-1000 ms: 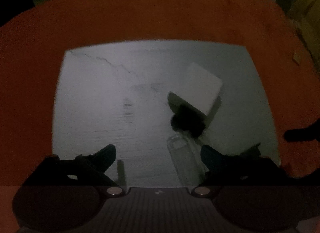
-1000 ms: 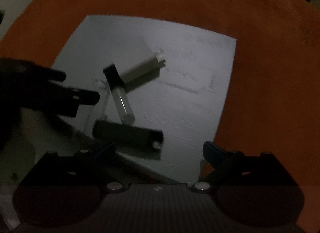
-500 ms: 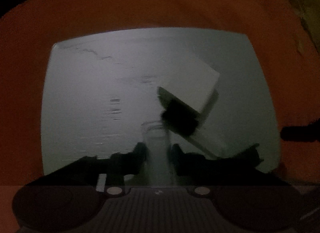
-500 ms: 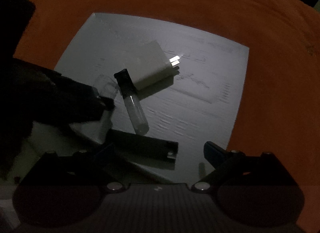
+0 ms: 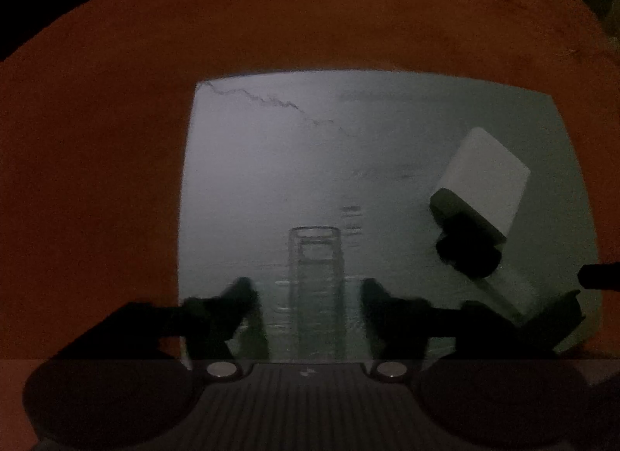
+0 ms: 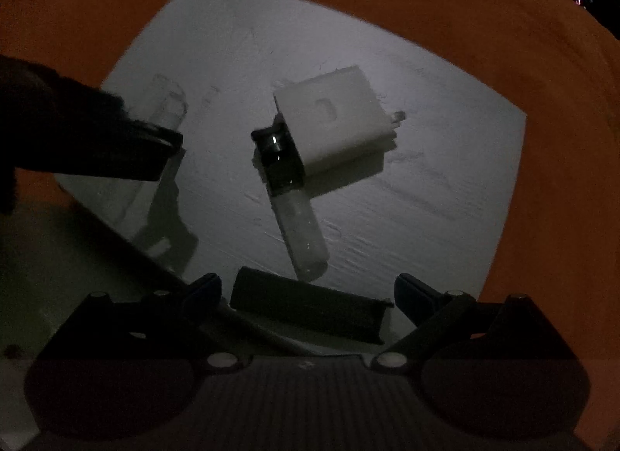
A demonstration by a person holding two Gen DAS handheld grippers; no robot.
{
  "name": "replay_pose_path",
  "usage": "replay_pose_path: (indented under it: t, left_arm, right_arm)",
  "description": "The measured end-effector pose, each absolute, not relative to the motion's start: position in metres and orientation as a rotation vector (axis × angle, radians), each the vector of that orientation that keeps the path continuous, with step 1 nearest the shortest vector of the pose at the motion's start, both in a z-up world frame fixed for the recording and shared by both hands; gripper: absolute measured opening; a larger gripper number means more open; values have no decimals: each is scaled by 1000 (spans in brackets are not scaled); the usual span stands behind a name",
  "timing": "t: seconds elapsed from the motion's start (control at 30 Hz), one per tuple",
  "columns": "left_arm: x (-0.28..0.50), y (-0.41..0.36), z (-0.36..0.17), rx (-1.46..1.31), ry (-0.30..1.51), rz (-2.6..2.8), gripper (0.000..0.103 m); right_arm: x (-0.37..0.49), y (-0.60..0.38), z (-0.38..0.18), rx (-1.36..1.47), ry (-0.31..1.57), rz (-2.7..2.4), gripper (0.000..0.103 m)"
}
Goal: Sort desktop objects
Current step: 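Grasp the clear plastic tube with the left tool while the right tool grasps the black bar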
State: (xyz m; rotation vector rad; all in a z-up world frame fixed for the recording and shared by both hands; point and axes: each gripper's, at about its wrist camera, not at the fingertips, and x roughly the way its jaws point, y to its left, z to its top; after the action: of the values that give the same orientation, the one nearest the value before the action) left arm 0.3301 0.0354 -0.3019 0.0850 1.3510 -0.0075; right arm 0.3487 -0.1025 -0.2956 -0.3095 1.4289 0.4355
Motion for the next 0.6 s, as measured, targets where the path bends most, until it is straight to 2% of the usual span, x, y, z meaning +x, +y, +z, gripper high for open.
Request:
replay_pose_path:
  t: [0.17,0.2,0.23,0.3,0.4,0.47,0.53,0.57,0.6]
  left_arm:
    - [326,33,-302,112,1359,-29,62]
    - [331,30,-302,117,1361,-35,62]
    - [331,29,-302,116,1360,-39,56]
    - [331,30,-300,103,1353,-48,50]
    - [334,33,-298,100,1344,-56,26]
    - [334,34,-298,93,1330,-50,25]
    - [332,36,-299,86,1317,-44,24]
    - [333,36,-300,88,1317,-45,24]
    - [334,36,-301,91,1319,-46,24]
  right_arm:
    - [353,-107,-305,-262,1424,342,91]
    - [354,-110,-304,-225,1414,351,61]
    - [355,-115,-303,-163,1425,392,46]
    - [356,-121,-300,-126,1427,389,28]
    - [354,-128,-297,-145,1408,383,22]
    - [354,-133,-295,-132,1401,360,24]
    - [357,-141,-291,-96,1423,326,50]
    - [358,-143,-290,-79,1445,326,78]
    - [357,-143,-287,-79,1443,351,92]
